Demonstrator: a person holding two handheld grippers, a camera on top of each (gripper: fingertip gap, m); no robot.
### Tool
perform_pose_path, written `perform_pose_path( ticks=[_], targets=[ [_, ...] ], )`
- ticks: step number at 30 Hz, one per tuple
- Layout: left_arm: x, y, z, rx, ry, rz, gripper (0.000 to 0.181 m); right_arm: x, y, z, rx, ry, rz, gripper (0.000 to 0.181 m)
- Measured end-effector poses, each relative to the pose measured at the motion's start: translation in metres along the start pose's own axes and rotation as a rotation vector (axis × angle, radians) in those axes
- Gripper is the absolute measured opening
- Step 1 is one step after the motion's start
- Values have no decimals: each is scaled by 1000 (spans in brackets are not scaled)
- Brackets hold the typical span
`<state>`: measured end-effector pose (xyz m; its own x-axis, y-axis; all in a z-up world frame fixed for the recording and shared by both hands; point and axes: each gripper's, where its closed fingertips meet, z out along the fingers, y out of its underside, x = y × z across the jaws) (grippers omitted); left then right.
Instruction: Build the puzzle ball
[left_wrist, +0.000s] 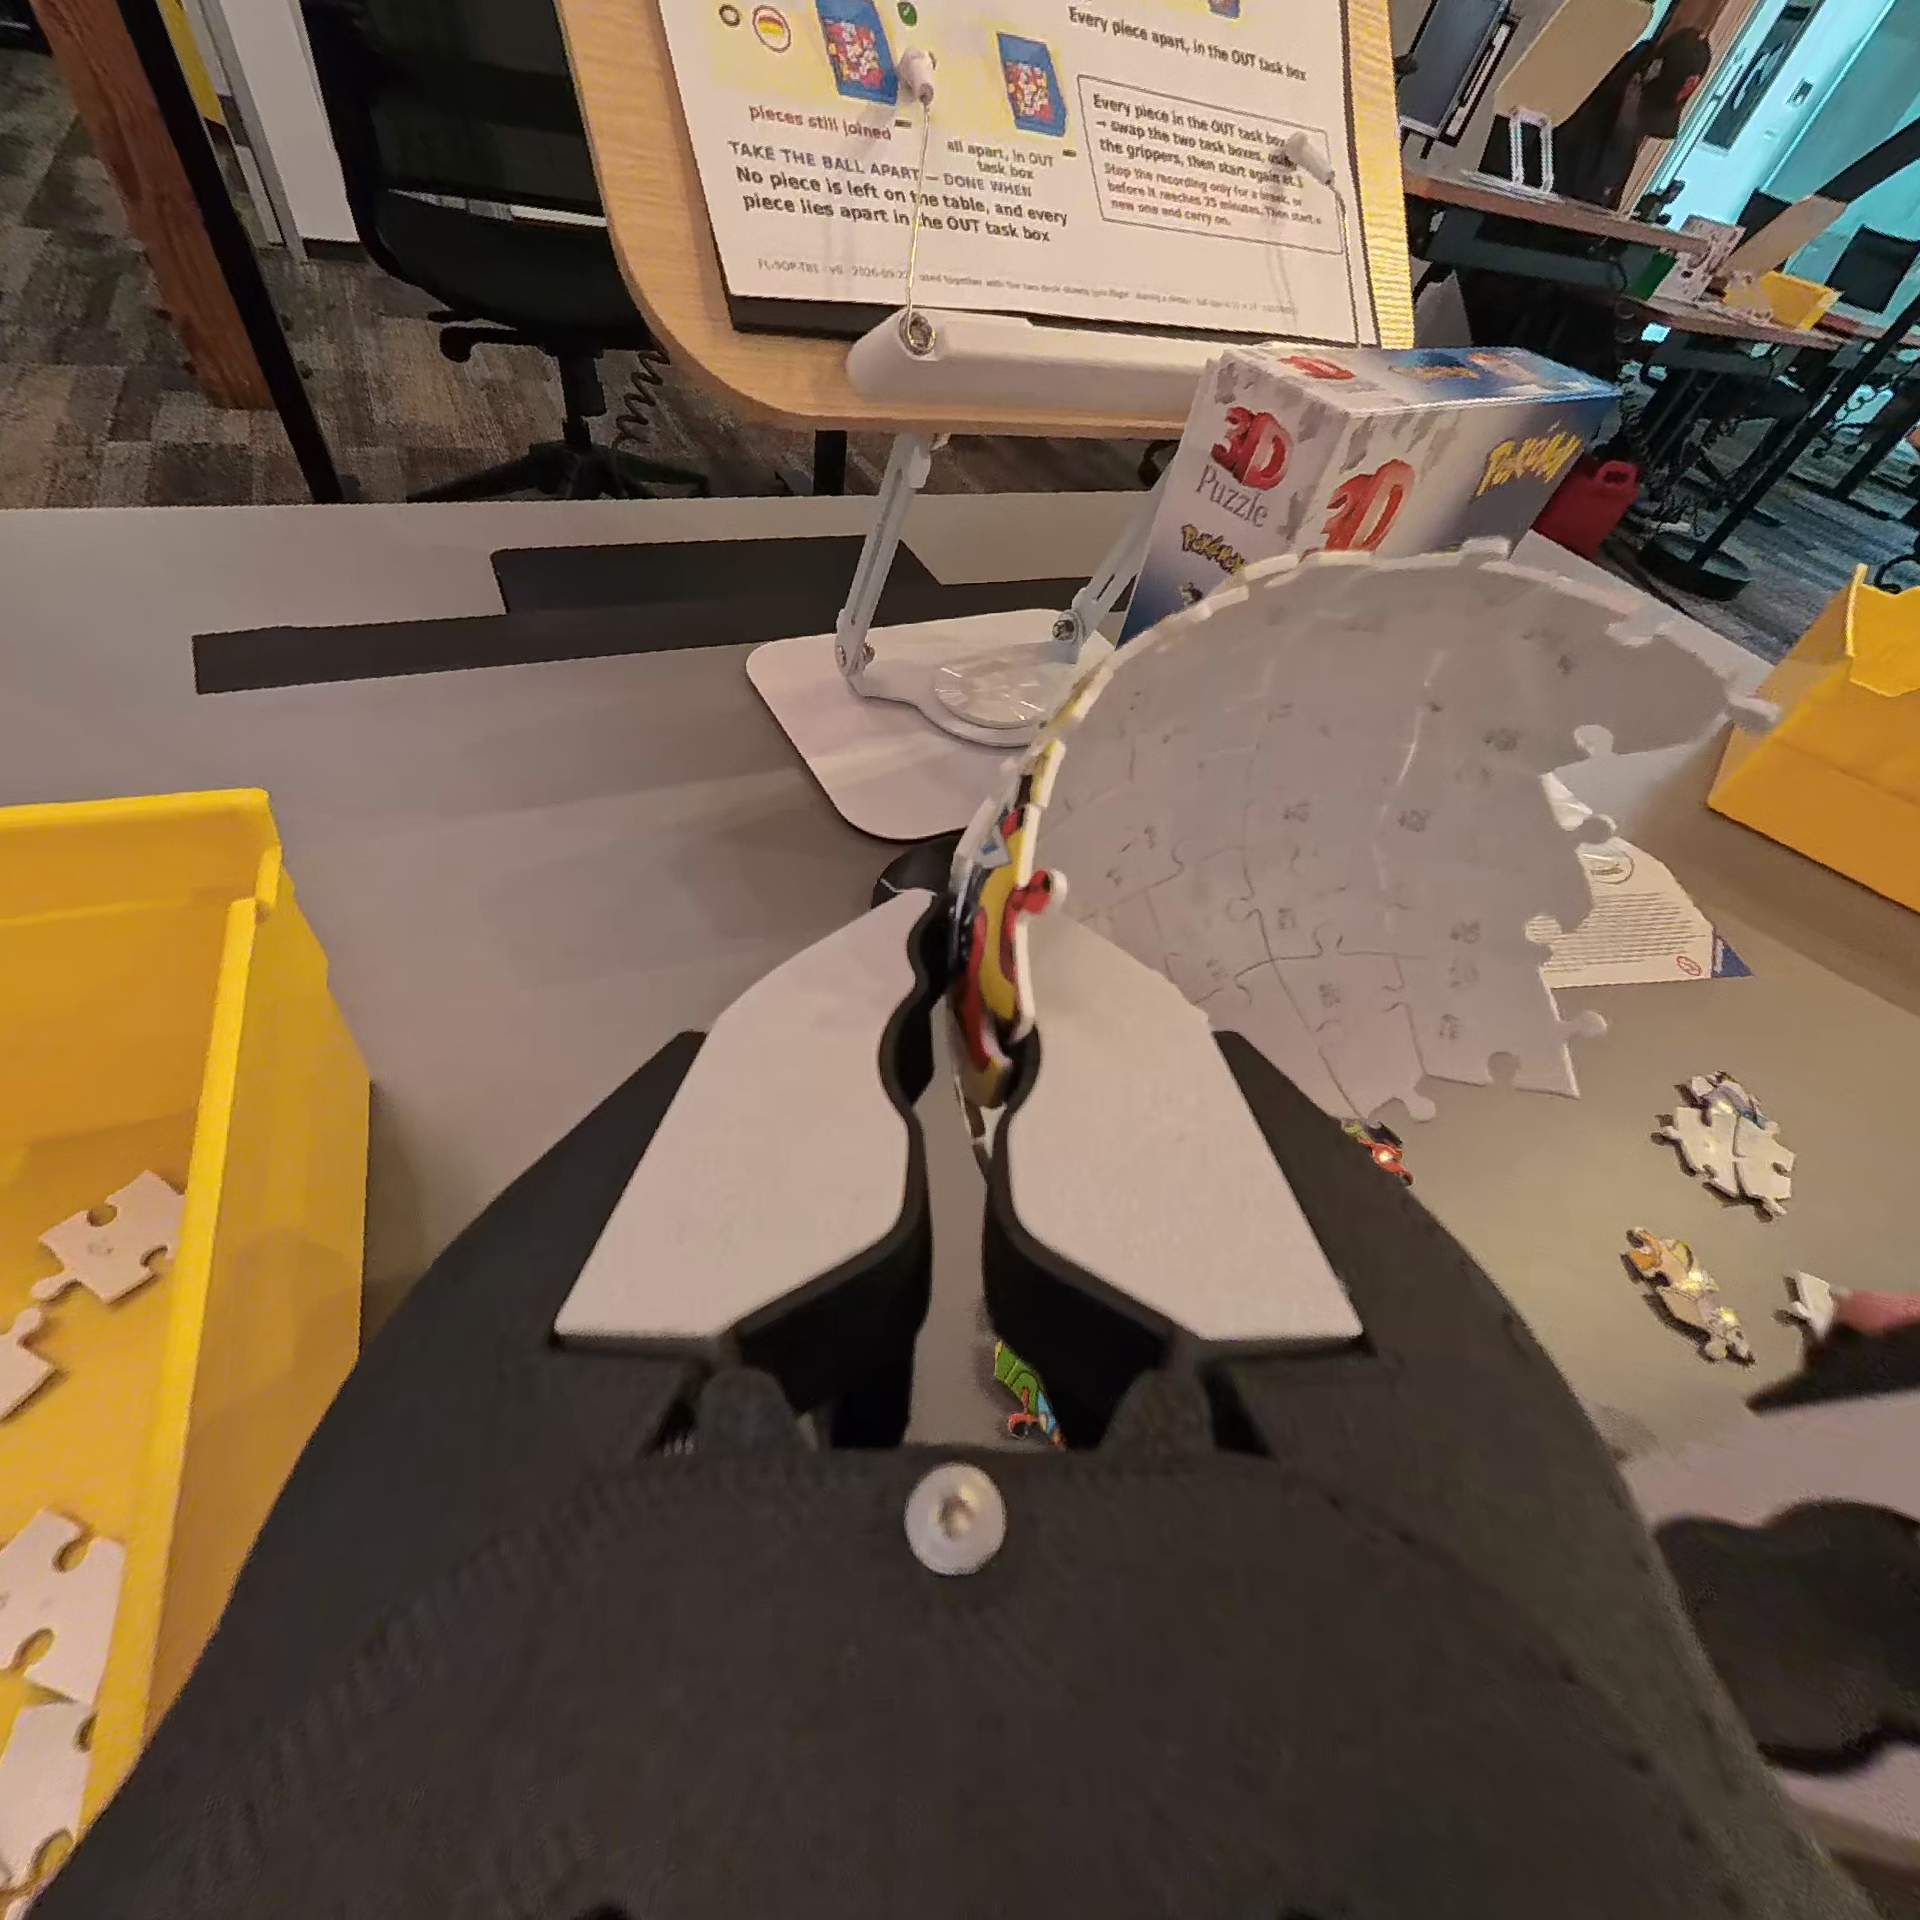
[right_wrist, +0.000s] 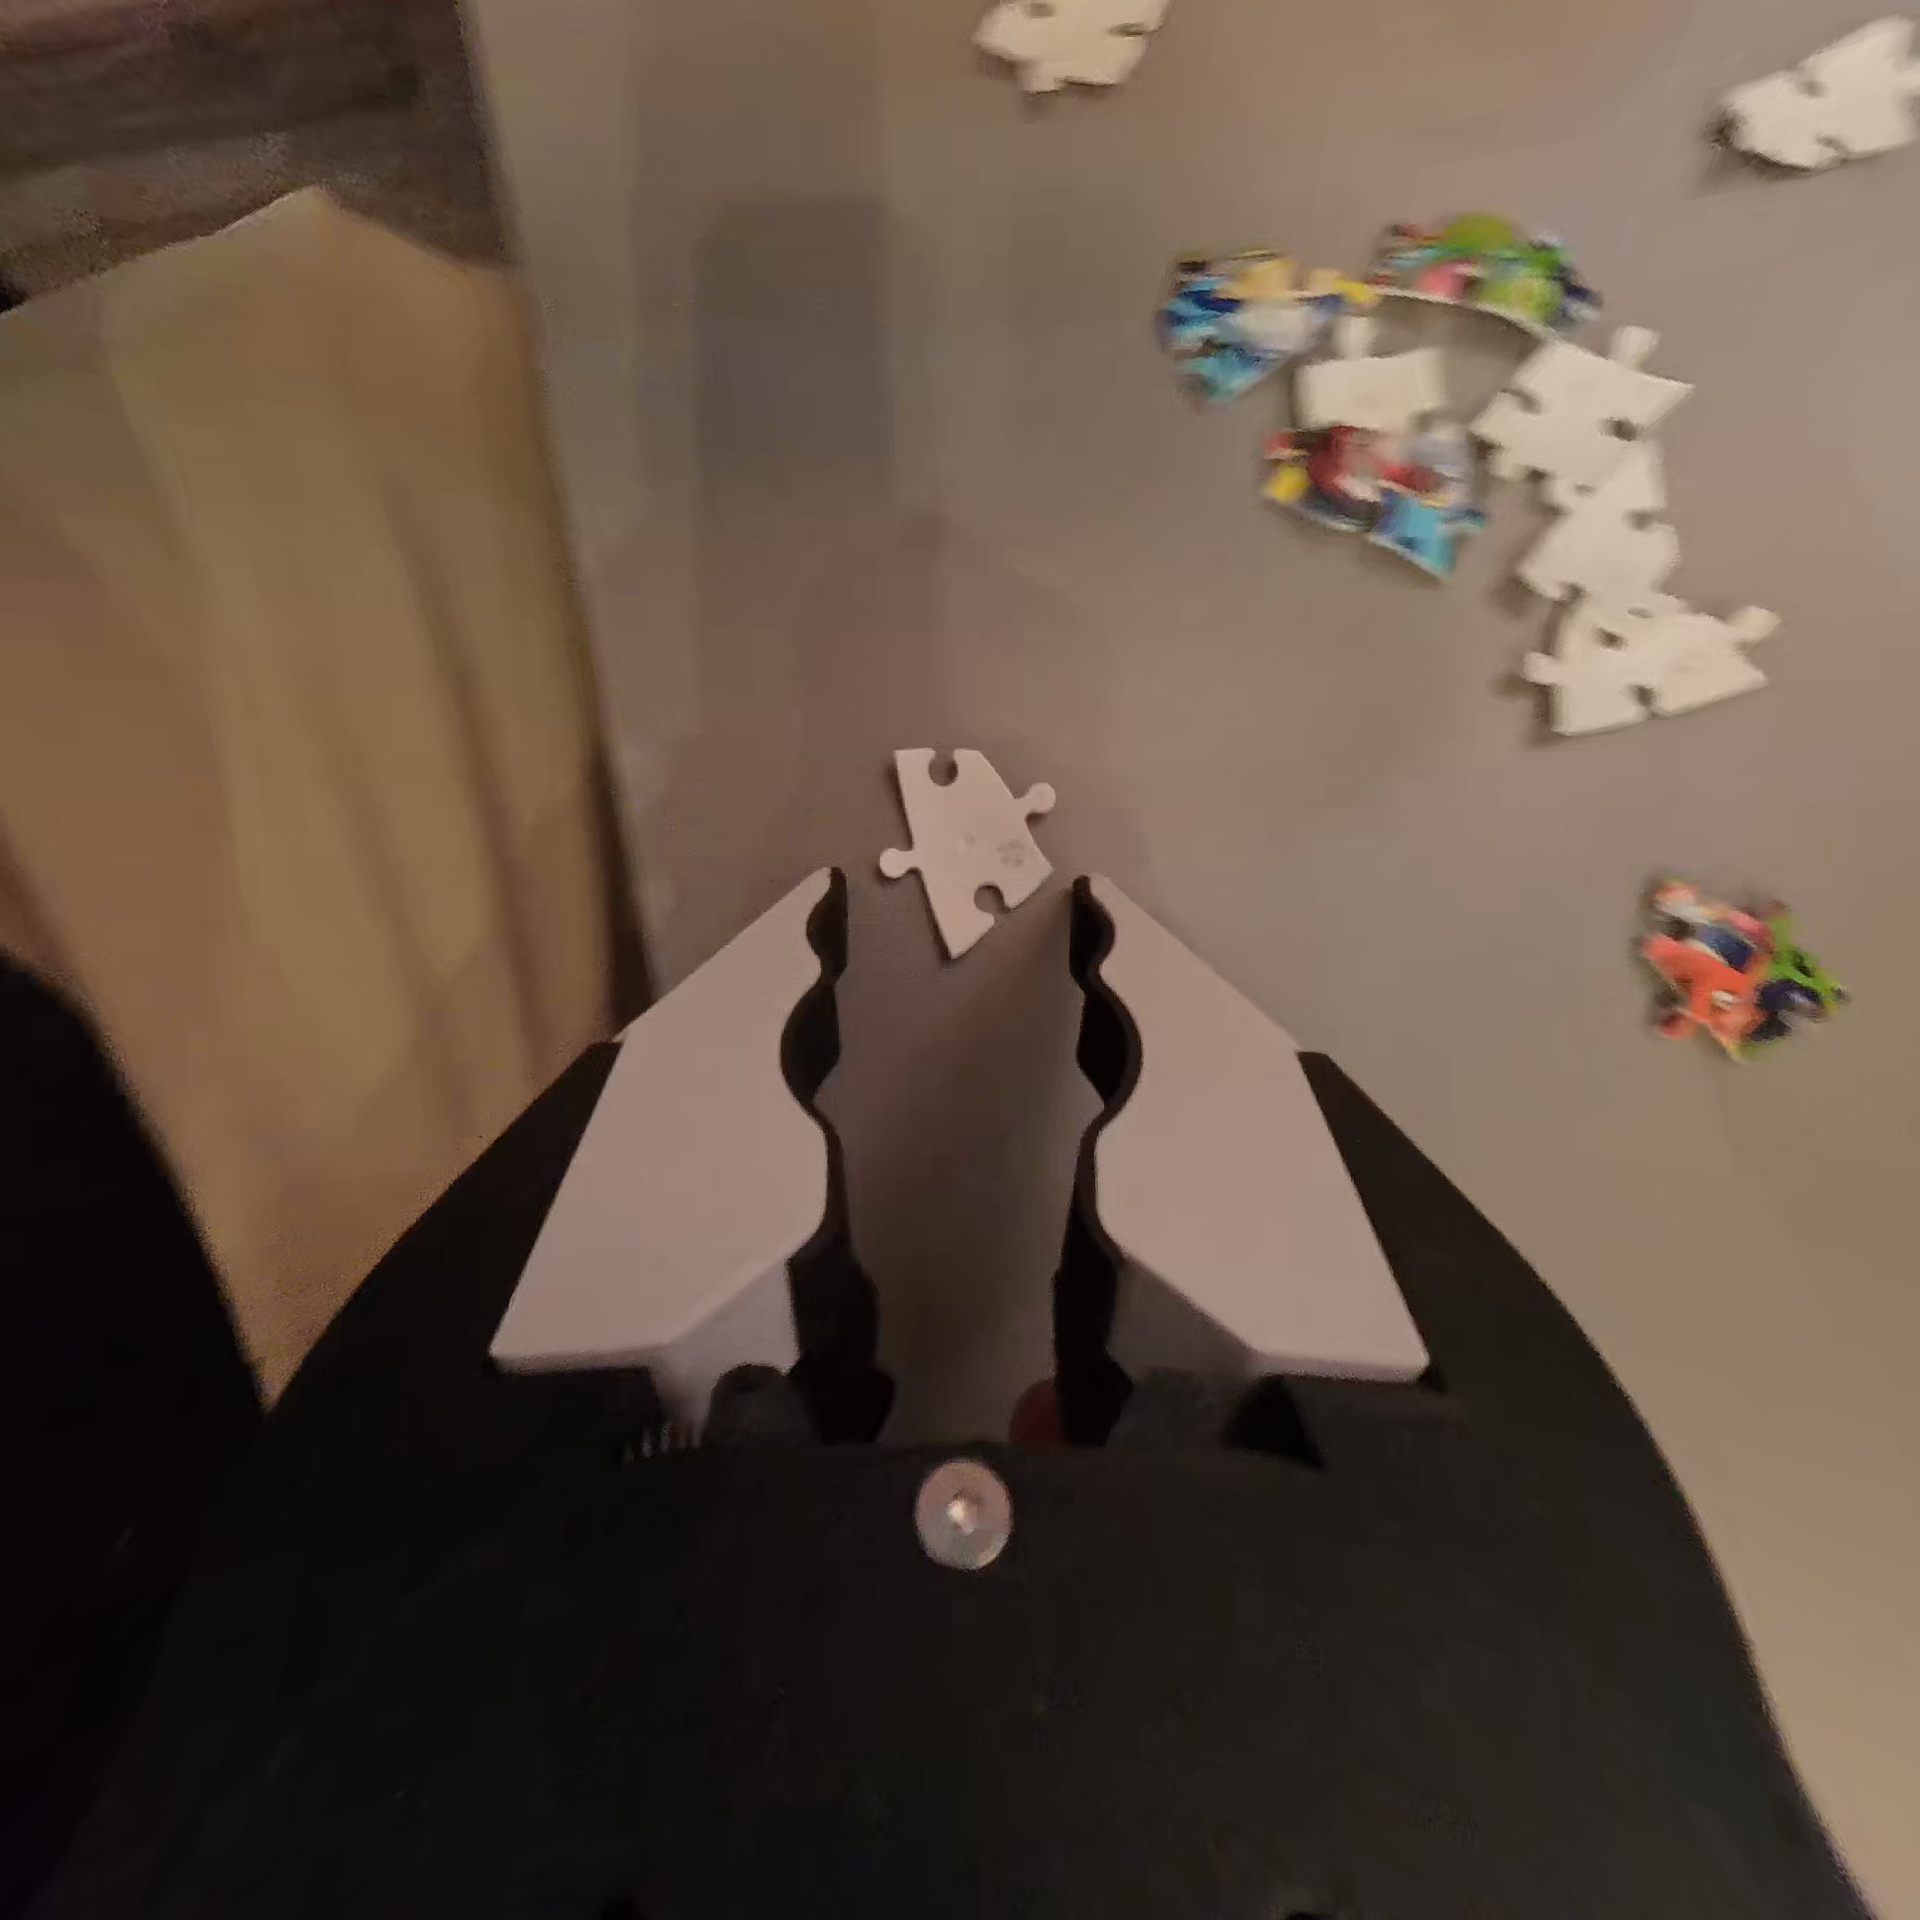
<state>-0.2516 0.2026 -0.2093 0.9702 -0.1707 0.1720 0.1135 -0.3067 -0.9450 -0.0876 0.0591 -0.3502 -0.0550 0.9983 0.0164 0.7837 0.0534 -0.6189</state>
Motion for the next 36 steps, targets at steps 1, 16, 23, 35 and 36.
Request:
perform_pose_path(
  ticks=[1, 16, 23, 35, 36],
  targets=[
    [0, 1, 1, -2, 2, -4, 4, 12, -2, 2, 12, 18, 41, 44],
    [8, 9, 5, -28, 30, -28, 4, 11, 86, -73, -135, -48, -71, 57],
    [27, 16, 6, -60, 44, 19, 5, 102, 61, -81, -74, 161, 60, 41],
    [39, 37, 8, -110, 81, 2, 5, 97, 79, -78, -141, 175, 23, 40],
    [37, 34, 6, -105, 73, 9, 5, 101, 63, -88, -75, 172, 45, 38]
  ],
)
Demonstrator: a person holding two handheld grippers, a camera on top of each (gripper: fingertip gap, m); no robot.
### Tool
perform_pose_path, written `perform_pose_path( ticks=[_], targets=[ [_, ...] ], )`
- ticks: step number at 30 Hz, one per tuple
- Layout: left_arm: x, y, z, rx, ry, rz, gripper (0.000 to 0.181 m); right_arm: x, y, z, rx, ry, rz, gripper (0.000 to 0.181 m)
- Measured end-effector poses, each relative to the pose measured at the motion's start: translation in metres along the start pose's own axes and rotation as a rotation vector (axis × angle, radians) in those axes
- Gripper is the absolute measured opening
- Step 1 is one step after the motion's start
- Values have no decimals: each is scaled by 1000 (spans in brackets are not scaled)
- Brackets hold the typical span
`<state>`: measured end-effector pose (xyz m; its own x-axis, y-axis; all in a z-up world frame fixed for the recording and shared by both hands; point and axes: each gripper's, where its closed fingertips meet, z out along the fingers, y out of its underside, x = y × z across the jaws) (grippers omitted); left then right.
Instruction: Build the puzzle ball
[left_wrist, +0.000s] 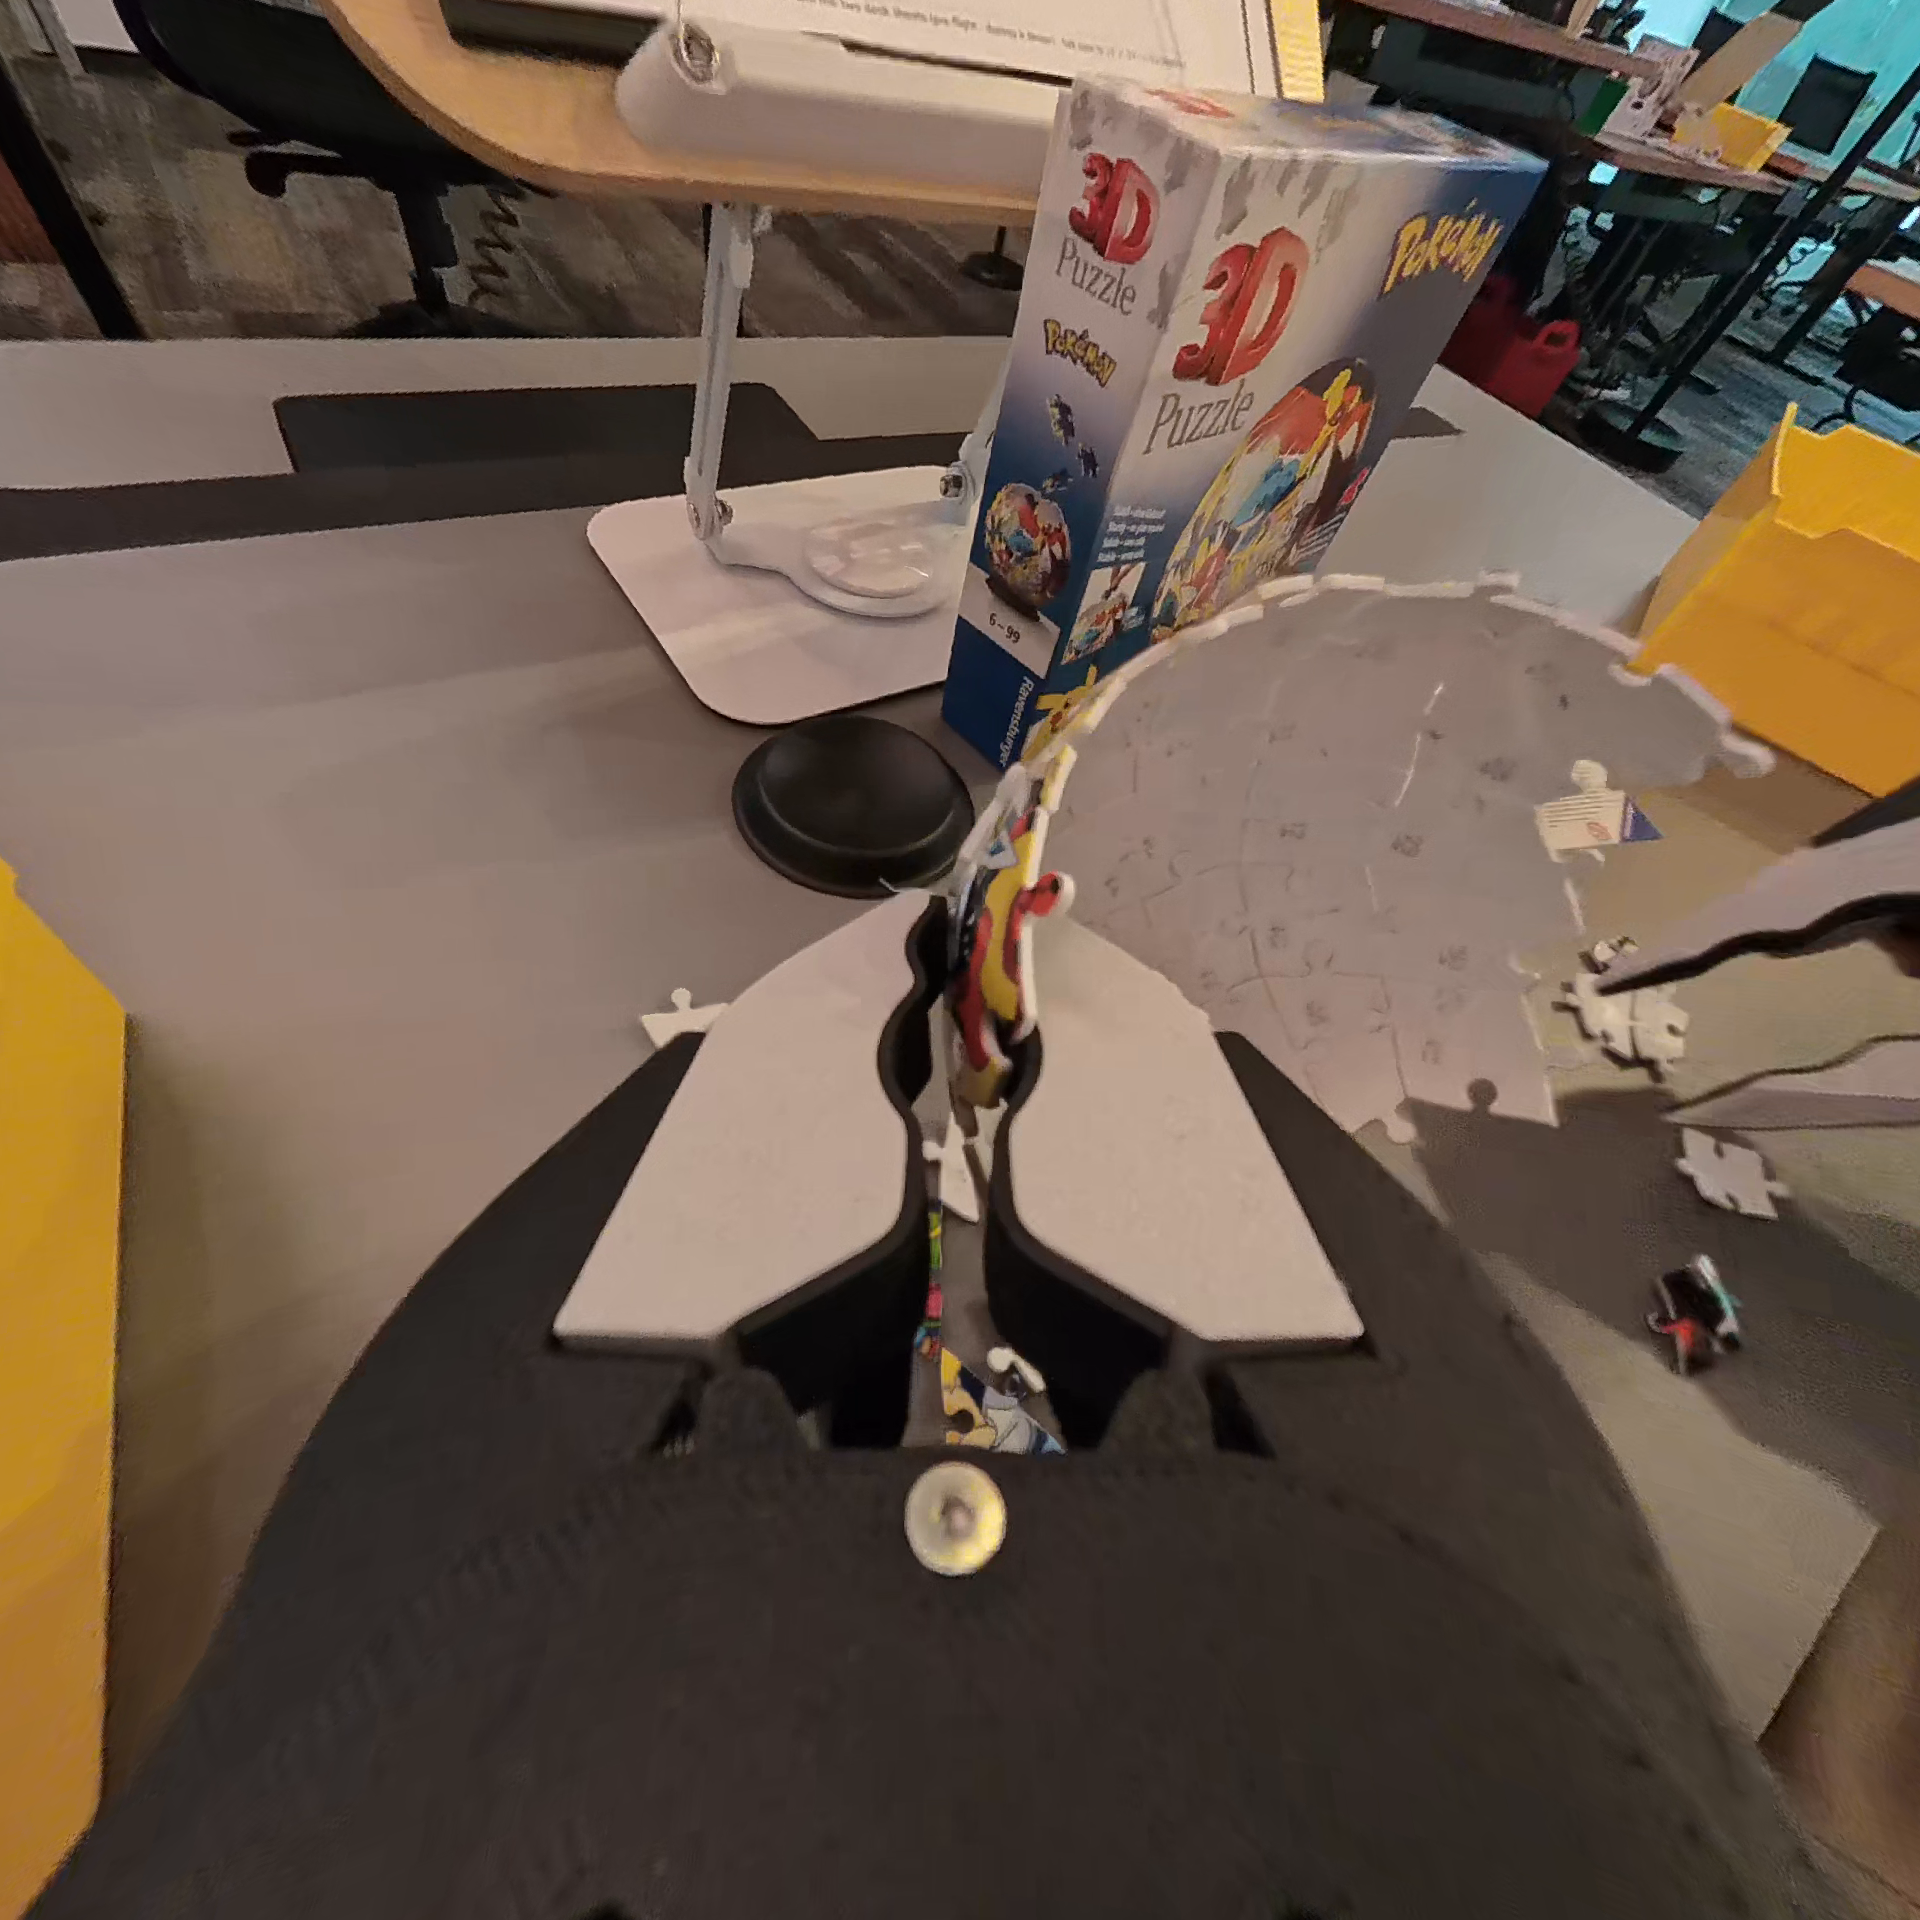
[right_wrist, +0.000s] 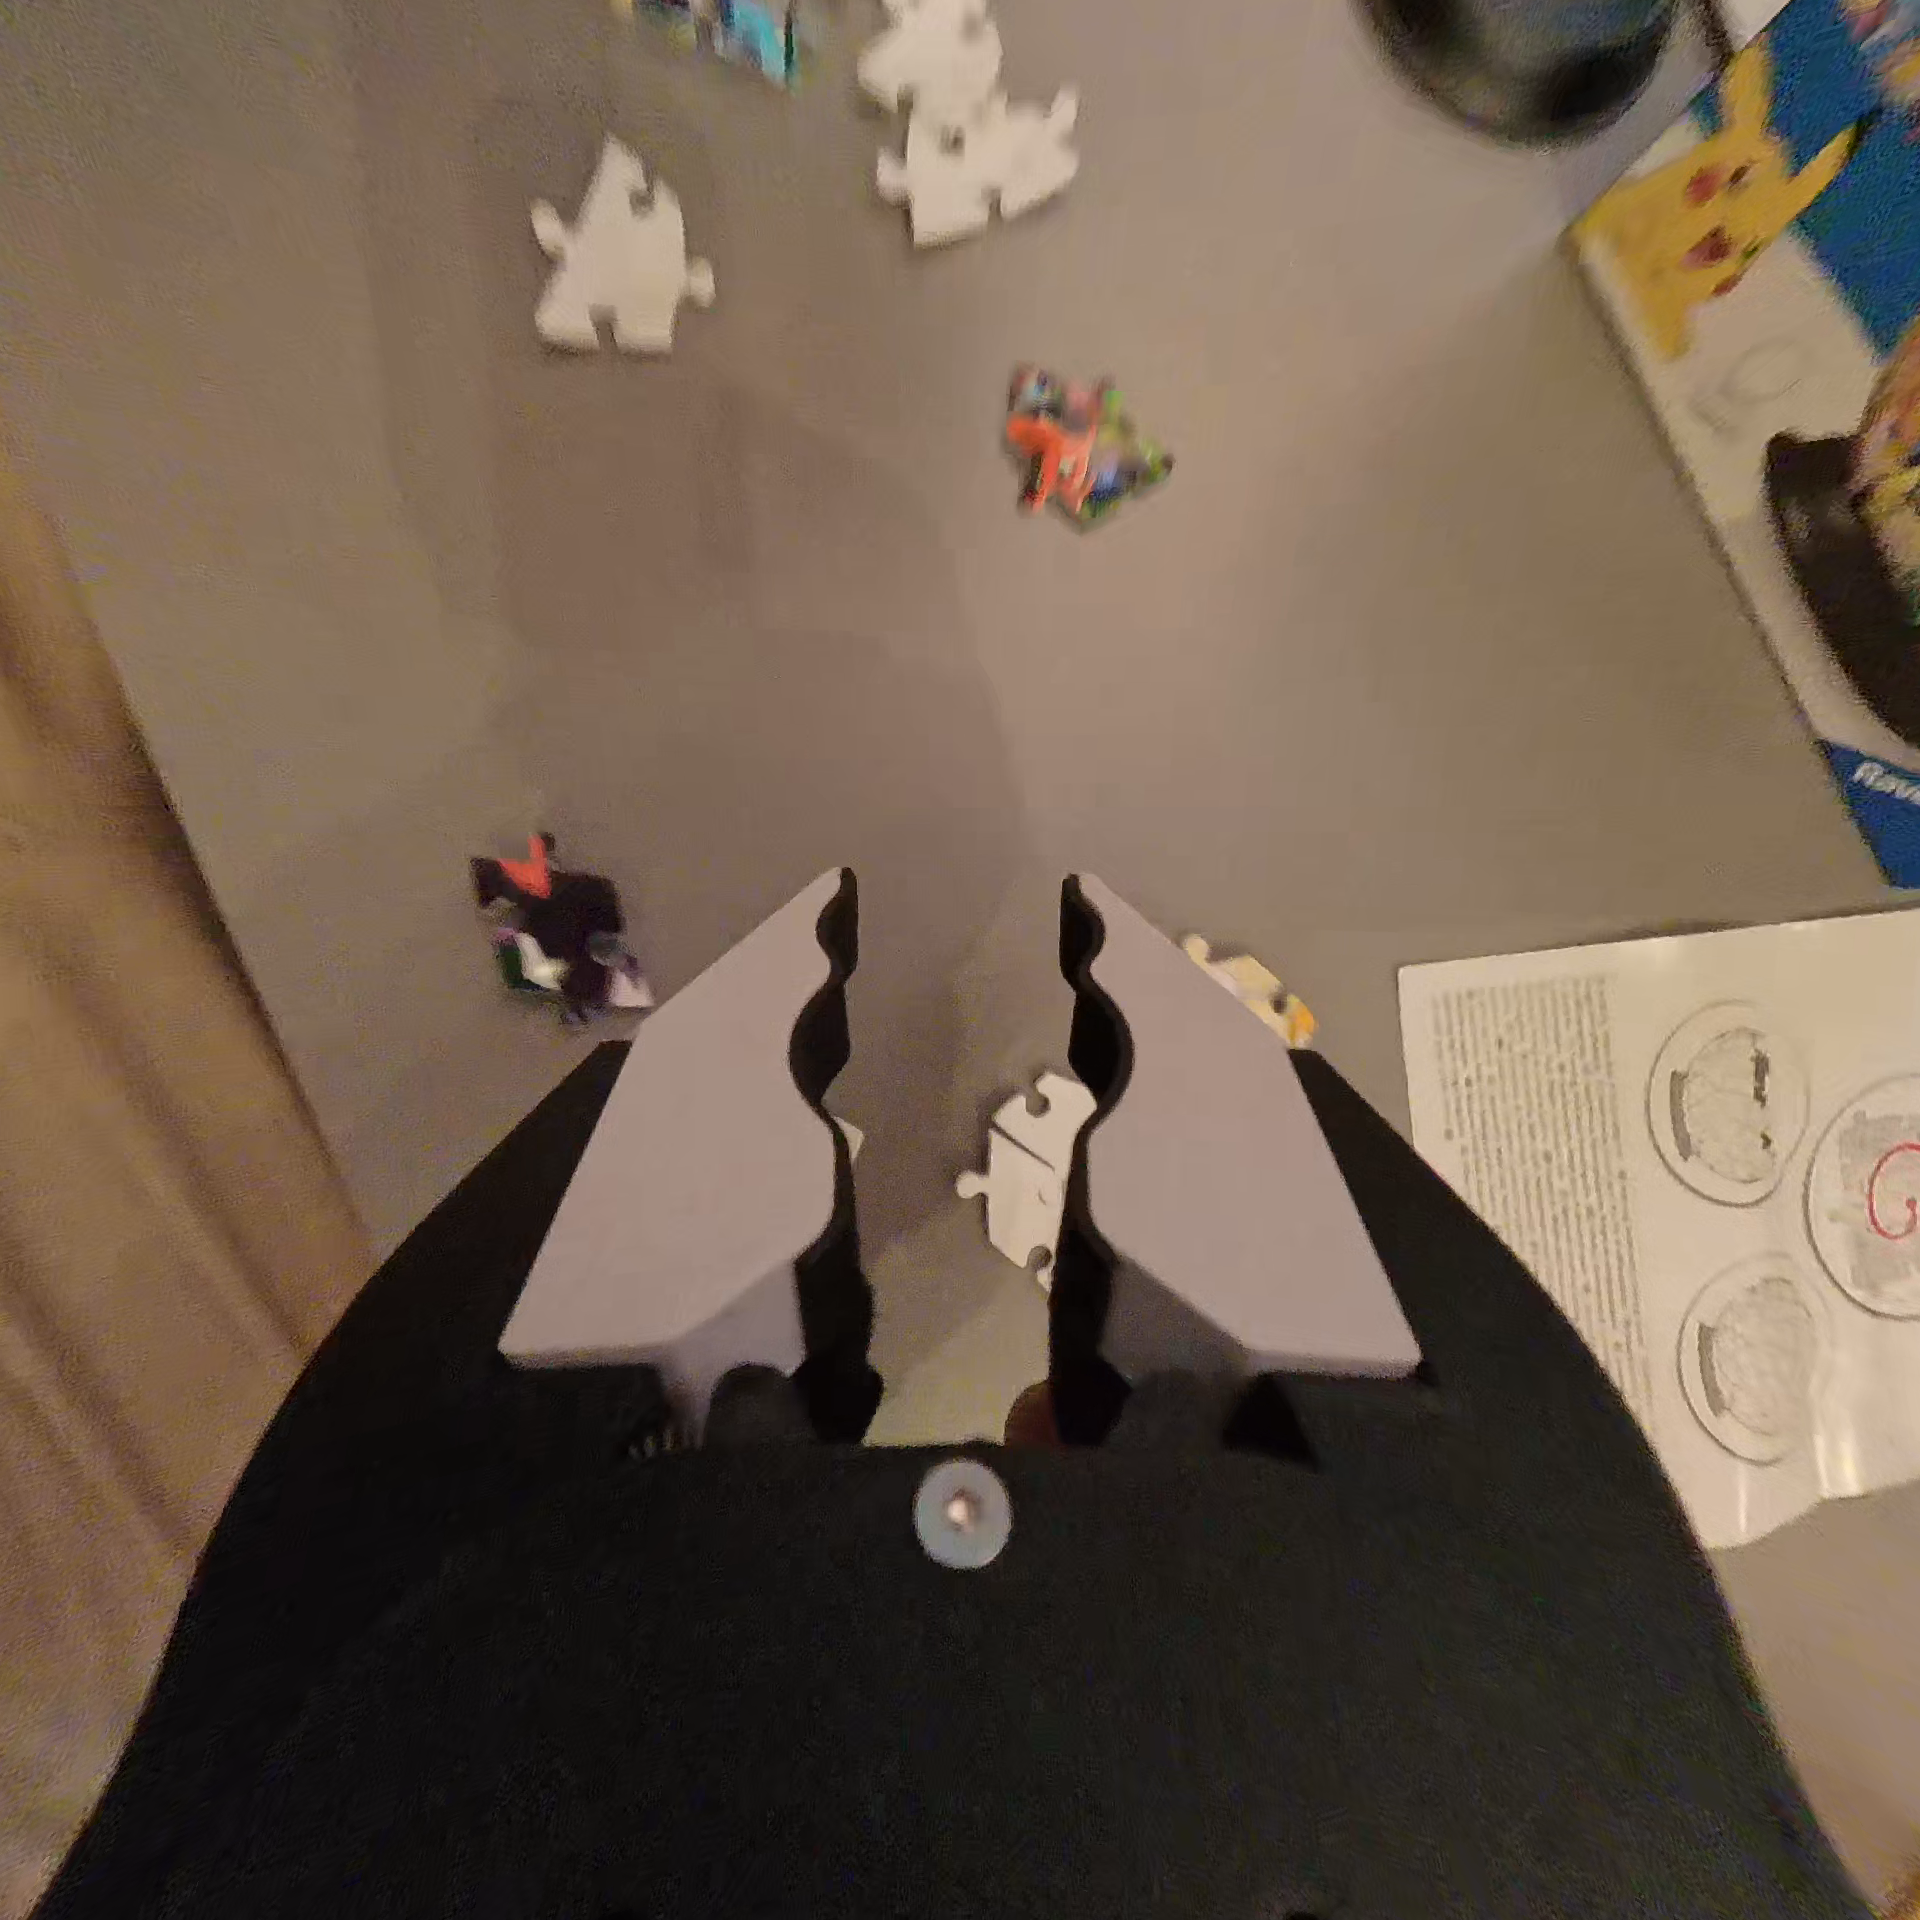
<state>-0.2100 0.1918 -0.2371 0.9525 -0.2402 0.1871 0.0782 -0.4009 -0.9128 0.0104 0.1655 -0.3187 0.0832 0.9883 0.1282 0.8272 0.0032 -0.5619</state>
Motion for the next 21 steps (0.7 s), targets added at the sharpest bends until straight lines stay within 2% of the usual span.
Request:
perform_pose_path(
  ticks=[2, 4, 6, 9, 12, 14, 16, 18, 21],
  targets=[
    [-3, -7, -5, 18, -17, 8, 5, -16, -28, -26, 139, -108, 13, 43],
    [-10, -7, -9, 12, -44, 9, 4, -36, -21, -33, 94, -137, -62, 52],
    [-12, -2, -9, 0, -44, -16, 4, -58, -12, -23, 56, -170, -118, 55],
    [-12, 8, -4, -48, -63, -10, 5, -67, -6, 5, 17, -182, -113, 59],
    [-11, 14, -1, -93, -99, 29, 5, -35, -26, 21, 52, -52, -119, 61],
    [-12, 18, 1, -118, -121, 55, 5, -16, -47, 26, 128, -36, -49, 62],
    [-14, 21, 2, -135, -142, 78, 5, 2, -60, 35, 133, -26, 8, 62],
    [-15, 24, 4, -148, -149, 103, 6, 17, -65, 49, 114, 15, -11, 61],
    [-16, 25, 4, -146, -154, 115, 6, 19, -62, 73, 63, -13, -21, 59]
  ],
)
